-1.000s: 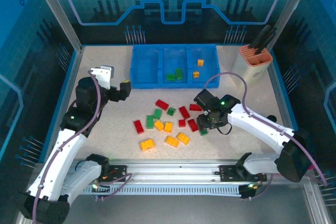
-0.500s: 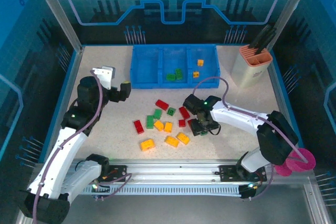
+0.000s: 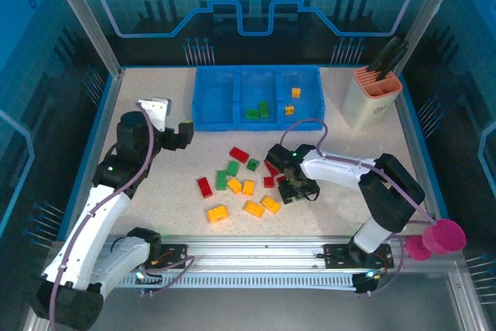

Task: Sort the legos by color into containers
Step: Pick up the lego from the bottom-center of the table.

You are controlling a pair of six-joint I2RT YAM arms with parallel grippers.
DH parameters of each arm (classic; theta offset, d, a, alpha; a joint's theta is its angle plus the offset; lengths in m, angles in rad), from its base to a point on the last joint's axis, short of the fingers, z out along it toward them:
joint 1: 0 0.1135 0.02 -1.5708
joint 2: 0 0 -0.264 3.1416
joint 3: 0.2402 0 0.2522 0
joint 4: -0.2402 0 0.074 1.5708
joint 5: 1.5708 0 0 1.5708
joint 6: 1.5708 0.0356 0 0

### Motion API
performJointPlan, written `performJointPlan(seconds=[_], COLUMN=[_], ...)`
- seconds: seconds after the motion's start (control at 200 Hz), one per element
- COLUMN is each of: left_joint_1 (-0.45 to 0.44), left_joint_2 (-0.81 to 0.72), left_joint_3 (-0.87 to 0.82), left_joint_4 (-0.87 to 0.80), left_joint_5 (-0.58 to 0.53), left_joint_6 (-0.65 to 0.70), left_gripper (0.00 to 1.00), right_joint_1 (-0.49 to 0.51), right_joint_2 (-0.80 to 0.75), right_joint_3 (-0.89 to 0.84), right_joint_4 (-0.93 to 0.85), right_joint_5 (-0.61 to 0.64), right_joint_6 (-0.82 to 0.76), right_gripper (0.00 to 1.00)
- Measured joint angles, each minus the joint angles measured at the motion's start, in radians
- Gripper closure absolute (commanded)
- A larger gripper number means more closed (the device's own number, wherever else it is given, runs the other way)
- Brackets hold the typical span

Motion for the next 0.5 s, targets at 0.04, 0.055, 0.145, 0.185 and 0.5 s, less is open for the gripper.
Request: performJointPlan(seconds=[0.04, 0.055, 0.145, 0.185, 0.5], left_joint_1=[0.0, 0.0, 0.0, 0.0, 0.0], left_joint_2=[0.003, 0.004, 0.013, 0.018, 0.042], left_joint_3=[0.0, 0.0, 0.0, 0.0, 0.018], left_joint_4=[0.0, 0.0, 0.0, 0.0, -0.003], left_joint_5=[0.0, 0.0, 0.0, 0.0, 0.001], left_joint_6=[0.0, 0.0, 0.002, 0.002, 0.002], left_gripper=[0.01, 0.01, 0.0, 0.01, 0.01], right_joint_1=[0.0, -0.001, -0.007, -0.011, -0.031], right_joint_2=[0.004, 0.006, 0.02, 0.028, 0.031], right_joint_3=[-0.005, -0.006, -0.01, -0.01, -0.011], right_joint_4=[0.006, 0.009, 0.021, 0.026, 0.045], right_joint_5=[-0.001, -0.002, -0.006, -0.012, -0.069], right_joint_6=[0.0, 0.0, 0.0, -0.002, -0.003], right_gripper=[0.37, 0.38, 0.43, 0.46, 0.63])
